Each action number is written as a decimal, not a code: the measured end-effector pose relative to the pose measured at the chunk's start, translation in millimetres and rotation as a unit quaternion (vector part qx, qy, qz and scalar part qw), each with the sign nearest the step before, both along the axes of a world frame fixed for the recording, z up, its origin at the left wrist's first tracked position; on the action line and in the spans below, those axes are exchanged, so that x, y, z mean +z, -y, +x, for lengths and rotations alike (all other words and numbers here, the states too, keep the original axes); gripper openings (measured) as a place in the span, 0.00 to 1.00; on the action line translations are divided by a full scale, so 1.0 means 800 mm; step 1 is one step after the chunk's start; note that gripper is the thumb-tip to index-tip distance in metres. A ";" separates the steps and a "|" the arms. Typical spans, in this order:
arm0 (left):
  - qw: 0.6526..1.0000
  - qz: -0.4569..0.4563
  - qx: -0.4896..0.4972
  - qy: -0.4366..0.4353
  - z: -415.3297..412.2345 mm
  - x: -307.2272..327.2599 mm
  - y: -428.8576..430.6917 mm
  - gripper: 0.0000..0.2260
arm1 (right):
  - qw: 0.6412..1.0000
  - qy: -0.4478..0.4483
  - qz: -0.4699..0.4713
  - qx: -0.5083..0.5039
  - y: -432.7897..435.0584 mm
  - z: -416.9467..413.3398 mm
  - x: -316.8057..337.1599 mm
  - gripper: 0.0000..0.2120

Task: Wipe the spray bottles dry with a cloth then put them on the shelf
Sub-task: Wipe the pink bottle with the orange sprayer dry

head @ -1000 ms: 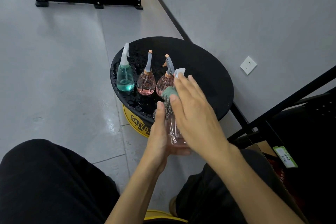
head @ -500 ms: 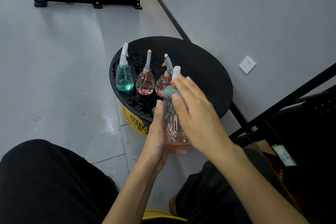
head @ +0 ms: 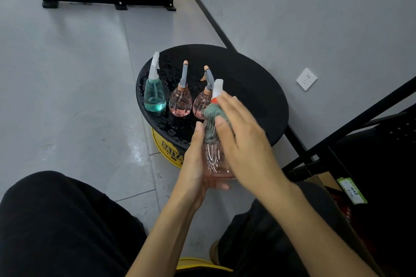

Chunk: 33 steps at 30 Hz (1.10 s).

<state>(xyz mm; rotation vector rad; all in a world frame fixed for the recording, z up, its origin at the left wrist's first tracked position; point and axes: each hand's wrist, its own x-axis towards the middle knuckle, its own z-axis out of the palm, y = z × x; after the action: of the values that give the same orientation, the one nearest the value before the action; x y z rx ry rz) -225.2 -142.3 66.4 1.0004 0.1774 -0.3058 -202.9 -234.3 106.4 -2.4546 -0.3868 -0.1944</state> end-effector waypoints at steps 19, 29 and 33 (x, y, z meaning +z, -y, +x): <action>1.000 -0.018 -0.010 0.011 -0.005 0.002 0.004 0.27 | 1.000 0.012 -0.014 0.001 -0.001 -0.003 0.013 0.22; 1.000 -0.017 -0.011 0.020 -0.003 -0.005 0.002 0.26 | 0.999 0.034 -0.013 0.027 0.004 -0.027 -0.003 0.23; 0.999 -0.015 -0.026 0.013 -0.003 -0.007 0.005 0.28 | 1.000 0.001 0.025 0.005 0.009 0.000 0.008 0.21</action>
<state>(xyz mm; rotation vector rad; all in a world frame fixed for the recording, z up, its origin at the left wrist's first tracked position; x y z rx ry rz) -227.6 -146.4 60.6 0.9789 0.1235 -0.3426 -203.1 -241.4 112.5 -2.4038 -0.3902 -0.1987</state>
